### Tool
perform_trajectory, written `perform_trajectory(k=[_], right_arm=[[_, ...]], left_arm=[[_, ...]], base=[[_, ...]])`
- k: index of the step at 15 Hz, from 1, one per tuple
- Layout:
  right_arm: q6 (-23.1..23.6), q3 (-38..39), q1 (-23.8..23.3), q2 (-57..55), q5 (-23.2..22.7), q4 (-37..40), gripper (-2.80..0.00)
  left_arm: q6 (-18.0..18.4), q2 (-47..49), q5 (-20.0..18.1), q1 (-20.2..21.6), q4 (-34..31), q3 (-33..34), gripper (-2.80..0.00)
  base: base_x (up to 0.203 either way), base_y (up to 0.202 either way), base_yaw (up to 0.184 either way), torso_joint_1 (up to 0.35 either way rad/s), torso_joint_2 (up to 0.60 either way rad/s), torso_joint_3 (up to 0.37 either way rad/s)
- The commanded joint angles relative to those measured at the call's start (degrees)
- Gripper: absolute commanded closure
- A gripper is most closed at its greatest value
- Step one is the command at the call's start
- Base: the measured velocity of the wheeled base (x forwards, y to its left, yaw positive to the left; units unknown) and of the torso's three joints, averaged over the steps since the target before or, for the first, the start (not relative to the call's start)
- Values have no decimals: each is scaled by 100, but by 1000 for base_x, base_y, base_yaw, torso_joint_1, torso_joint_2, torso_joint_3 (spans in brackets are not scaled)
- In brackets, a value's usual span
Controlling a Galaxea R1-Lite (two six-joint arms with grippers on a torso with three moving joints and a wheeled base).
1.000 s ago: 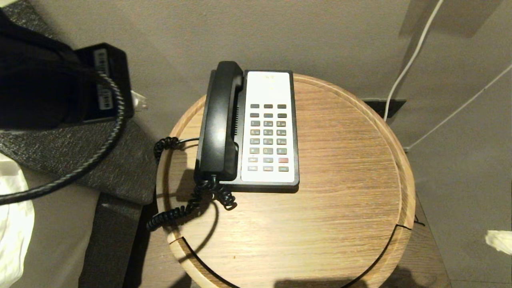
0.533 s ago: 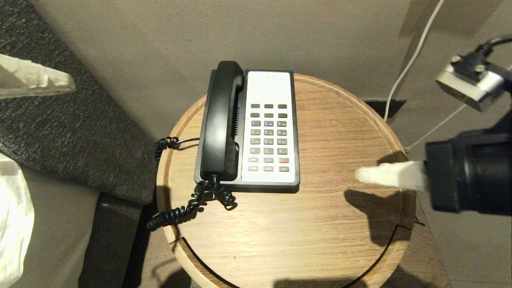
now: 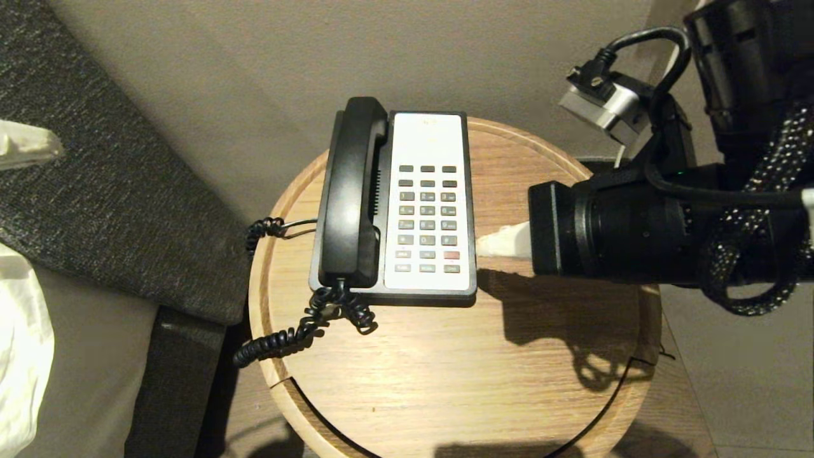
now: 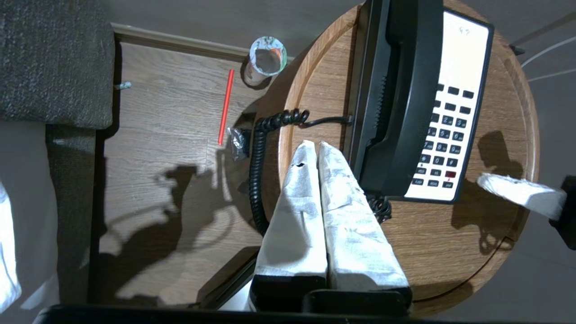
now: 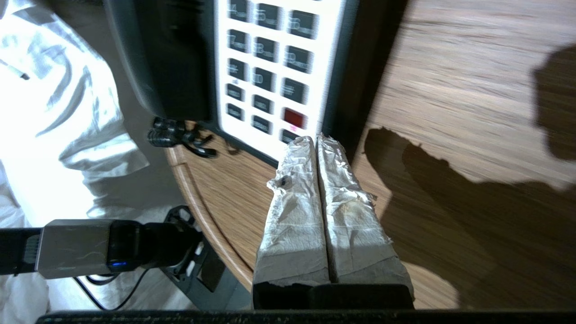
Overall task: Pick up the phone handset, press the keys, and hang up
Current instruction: End the call using the dial pad
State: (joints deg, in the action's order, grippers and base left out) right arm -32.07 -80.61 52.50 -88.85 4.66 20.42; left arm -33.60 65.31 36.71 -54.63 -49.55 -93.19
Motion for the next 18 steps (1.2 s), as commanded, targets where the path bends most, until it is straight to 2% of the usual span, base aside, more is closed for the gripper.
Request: perform_trajectory(k=[1, 18], right_arm=[[-19, -160, 56, -278, 9, 6, 0], [11, -350, 50, -342, 37, 211, 0]], left_arm=[[-24, -113, 21, 13, -28, 108, 0], [-24, -212, -32, 22, -28, 291, 0]], base=[[0, 0, 0, 0, 0, 0], [0, 0, 0, 0, 0, 0]])
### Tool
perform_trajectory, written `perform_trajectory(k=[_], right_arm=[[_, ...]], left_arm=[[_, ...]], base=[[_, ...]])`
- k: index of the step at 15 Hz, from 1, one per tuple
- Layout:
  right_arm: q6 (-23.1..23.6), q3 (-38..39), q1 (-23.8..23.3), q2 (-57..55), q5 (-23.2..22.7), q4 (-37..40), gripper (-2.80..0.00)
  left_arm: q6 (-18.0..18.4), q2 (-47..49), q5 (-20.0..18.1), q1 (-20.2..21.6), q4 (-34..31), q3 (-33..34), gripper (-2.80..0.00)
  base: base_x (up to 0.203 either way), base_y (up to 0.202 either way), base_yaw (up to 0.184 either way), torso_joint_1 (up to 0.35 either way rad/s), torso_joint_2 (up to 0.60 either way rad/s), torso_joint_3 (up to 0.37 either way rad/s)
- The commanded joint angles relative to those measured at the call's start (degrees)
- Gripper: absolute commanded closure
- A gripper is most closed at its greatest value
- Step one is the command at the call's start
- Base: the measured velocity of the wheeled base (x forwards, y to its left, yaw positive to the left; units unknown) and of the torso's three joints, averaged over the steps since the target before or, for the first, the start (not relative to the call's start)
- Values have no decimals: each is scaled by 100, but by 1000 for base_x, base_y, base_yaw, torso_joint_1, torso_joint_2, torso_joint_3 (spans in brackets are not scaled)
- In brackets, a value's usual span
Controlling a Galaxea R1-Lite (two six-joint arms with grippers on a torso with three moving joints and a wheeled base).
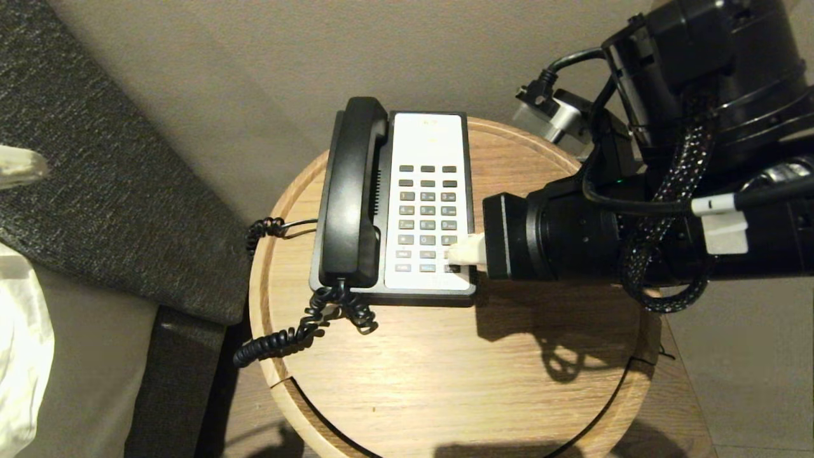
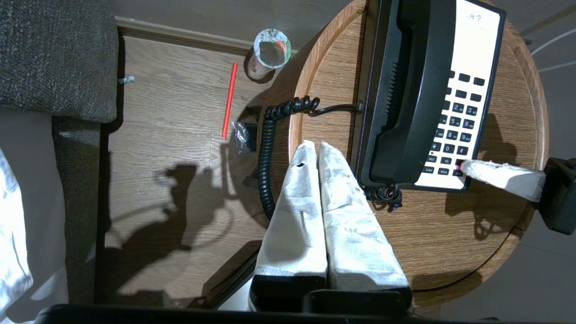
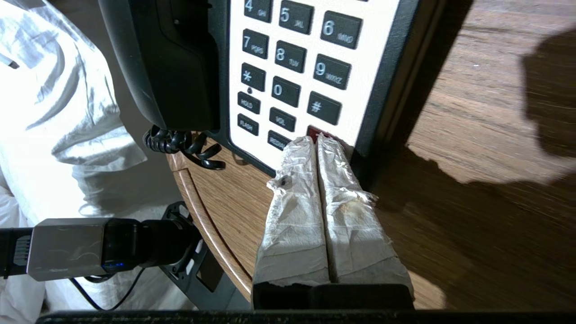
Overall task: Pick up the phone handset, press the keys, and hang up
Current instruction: End the call using the dial pad
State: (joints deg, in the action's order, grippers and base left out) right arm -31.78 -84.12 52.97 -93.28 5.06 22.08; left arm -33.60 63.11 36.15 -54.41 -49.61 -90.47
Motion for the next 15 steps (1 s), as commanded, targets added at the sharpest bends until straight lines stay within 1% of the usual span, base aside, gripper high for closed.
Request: perform_trajectory(k=[1, 5, 10, 15], right_arm=[[-21, 33, 3, 135, -5, 68, 0], [-21, 36, 3, 89, -5, 59, 0], [-47, 36, 73, 73, -128, 59, 0], [-47, 71, 73, 27, -118, 40, 0]], left_arm=[[-24, 8, 23, 0, -23, 47, 0], [-24, -1, 23, 0, -32, 38, 0], [-24, -80, 15, 0, -14, 178, 0], [-24, -124, 15, 18, -14, 240, 0]], base=[[0, 0, 0, 0, 0, 0], [0, 0, 0, 0, 0, 0], [0, 0, 0, 0, 0, 0], [0, 0, 0, 0, 0, 0]])
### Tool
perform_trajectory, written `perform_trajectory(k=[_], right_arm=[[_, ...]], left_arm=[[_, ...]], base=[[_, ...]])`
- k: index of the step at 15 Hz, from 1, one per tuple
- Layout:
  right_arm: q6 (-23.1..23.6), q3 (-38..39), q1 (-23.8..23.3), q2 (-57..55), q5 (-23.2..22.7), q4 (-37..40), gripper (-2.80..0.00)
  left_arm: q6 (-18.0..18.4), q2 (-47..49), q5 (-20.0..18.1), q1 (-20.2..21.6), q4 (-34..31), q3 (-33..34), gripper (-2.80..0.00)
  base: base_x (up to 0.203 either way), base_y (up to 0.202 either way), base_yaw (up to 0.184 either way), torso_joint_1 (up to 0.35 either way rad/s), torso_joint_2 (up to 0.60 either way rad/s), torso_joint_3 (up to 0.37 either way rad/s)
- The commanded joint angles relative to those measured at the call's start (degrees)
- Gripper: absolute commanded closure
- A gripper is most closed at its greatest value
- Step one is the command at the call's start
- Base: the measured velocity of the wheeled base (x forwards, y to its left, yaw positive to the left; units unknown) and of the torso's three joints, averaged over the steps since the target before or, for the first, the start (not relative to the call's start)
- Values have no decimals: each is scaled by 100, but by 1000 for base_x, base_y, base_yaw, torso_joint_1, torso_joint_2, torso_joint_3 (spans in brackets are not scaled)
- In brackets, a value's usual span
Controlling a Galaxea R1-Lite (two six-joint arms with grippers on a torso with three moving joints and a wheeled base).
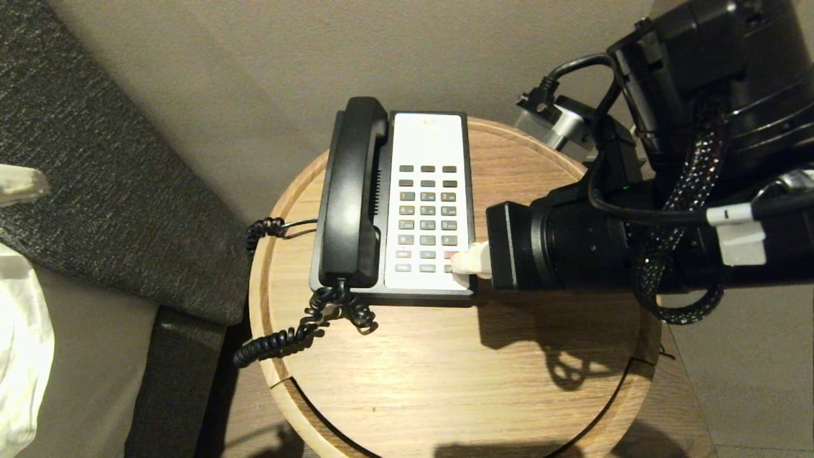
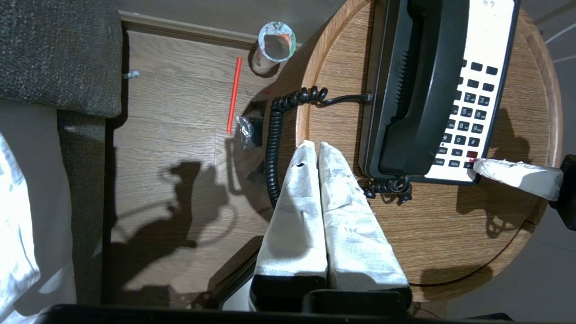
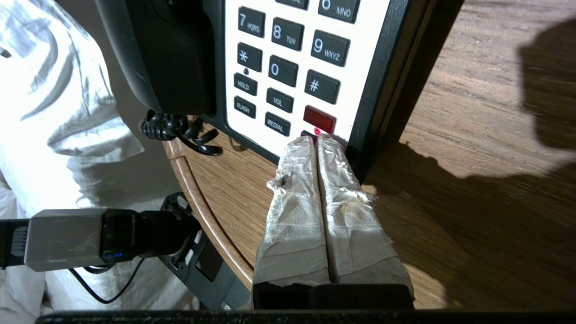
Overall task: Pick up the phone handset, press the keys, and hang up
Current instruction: End the call using the dial pad
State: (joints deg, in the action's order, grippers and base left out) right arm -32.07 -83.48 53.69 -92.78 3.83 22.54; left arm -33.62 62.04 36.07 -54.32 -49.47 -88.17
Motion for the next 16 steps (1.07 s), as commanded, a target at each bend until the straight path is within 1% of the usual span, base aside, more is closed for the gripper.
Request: perform_trajectory(k=[1, 12, 16], right_arm=[[-18, -9, 1, -55, 13, -26, 0], [47, -8, 1, -4, 57, -74, 0], [24, 48, 1, 422, 69, 9, 0]], left_arm=[[-22, -16, 23, 9, -28, 11, 0], [-22, -86, 29, 28, -29, 56, 0], [-32, -188, 23, 302, -26, 199, 0]], base=[[0, 0, 0, 0, 0, 0], [0, 0, 0, 0, 0, 0], [0, 0, 0, 0, 0, 0]])
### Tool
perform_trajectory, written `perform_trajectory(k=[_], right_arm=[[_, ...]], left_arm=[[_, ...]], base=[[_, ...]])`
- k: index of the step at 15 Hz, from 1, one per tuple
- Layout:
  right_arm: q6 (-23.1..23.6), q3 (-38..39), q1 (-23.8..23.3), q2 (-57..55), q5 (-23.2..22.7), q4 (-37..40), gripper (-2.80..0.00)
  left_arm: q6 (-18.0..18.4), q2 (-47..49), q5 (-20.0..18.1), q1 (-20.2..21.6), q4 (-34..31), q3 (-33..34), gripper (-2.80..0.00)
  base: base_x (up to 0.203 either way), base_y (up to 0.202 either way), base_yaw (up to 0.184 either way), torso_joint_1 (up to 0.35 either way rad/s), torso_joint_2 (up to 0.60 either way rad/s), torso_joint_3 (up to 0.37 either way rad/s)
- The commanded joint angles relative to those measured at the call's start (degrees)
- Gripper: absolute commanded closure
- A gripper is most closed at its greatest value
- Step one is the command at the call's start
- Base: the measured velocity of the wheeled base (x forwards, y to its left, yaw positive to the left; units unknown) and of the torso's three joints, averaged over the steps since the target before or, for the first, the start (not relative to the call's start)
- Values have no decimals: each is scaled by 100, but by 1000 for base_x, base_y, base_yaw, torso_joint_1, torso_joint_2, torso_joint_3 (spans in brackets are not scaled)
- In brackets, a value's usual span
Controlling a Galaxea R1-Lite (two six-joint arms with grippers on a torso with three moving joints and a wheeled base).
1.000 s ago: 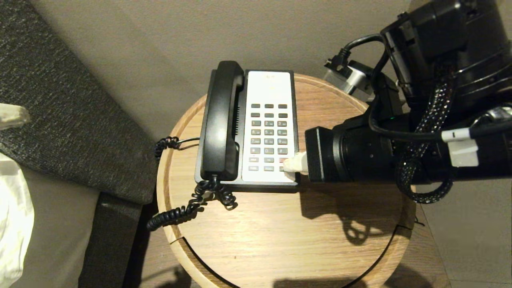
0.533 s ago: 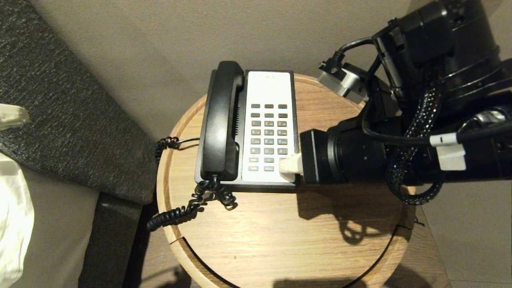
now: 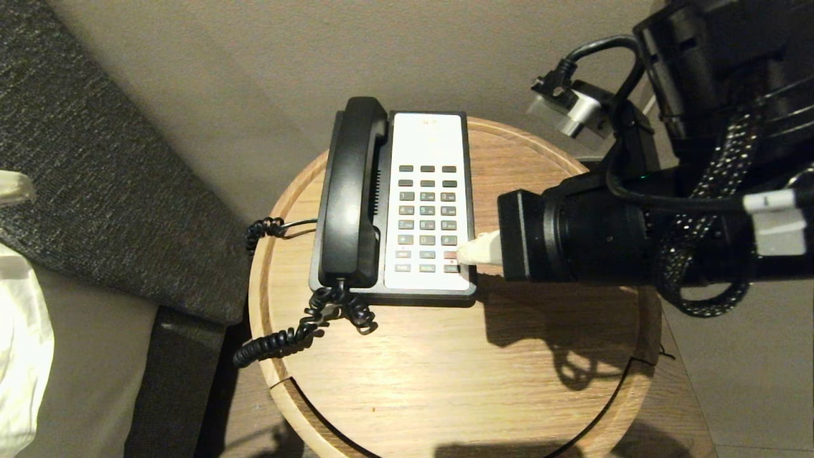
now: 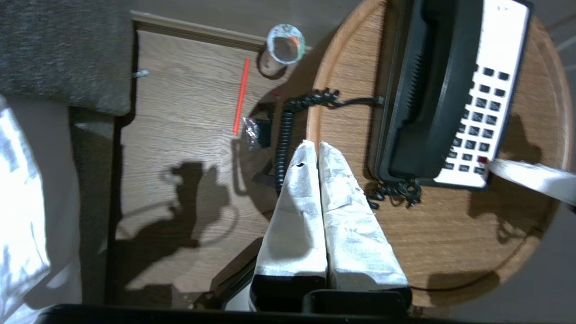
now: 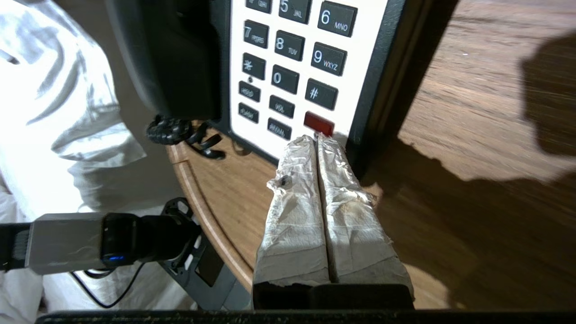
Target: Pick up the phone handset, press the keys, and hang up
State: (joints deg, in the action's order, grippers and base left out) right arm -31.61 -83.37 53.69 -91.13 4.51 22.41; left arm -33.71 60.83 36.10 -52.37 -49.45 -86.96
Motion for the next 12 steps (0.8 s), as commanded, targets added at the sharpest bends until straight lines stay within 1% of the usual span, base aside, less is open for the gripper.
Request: perform_trajectory(k=[1, 2, 4, 6, 8, 11, 12], right_arm=[[-27, 56, 1, 398, 15, 78, 0], [-37, 68, 1, 584, 52, 209, 0], [-54, 103, 1, 988, 109, 472, 0], [-81, 189, 1, 1517, 321, 767, 0], [-186, 325, 1, 2133, 511, 1063, 0], [-390, 456, -31, 3095, 785, 1636, 0], [-433, 497, -120, 3451, 836, 1873, 0]], left_arm=[[-29, -138, 24, 265, -23, 202, 0], [-30, -262, 24, 485, -7, 416, 0], [-41, -619, 23, 760, -3, 827, 0], [-75, -1021, 28, 1331, -3, 1188, 0], [-175, -1393, 30, 1965, -3, 1519, 0], [-263, -1922, 28, 3105, -15, 1803, 0], [-252, -2205, 18, 3469, -37, 1891, 0]], base=[[0, 0, 0, 0, 0, 0], [0, 0, 0, 0, 0, 0], [0, 0, 0, 0, 0, 0], [0, 0, 0, 0, 0, 0], [0, 0, 0, 0, 0, 0], [0, 0, 0, 0, 0, 0], [0, 0, 0, 0, 0, 0]])
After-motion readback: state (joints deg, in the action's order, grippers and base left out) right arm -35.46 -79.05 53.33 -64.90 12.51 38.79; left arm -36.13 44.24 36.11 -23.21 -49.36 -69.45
